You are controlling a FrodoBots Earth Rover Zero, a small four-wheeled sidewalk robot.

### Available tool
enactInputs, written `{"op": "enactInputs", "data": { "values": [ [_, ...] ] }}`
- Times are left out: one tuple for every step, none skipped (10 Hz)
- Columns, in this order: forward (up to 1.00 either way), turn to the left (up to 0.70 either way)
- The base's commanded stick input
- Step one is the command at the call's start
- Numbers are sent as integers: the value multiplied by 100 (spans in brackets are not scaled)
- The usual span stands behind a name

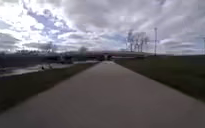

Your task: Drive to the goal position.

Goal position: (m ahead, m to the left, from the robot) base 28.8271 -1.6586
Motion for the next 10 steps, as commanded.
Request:
{"op": "enactInputs", "data": {
  "values": [
    [100, 0],
    [100, 0],
    [100, 0],
    [100, 0],
    [100, 0],
    [100, 0],
    [100, 0],
    [100, 0],
    [100, 0],
    [100, 0]
  ]
}}
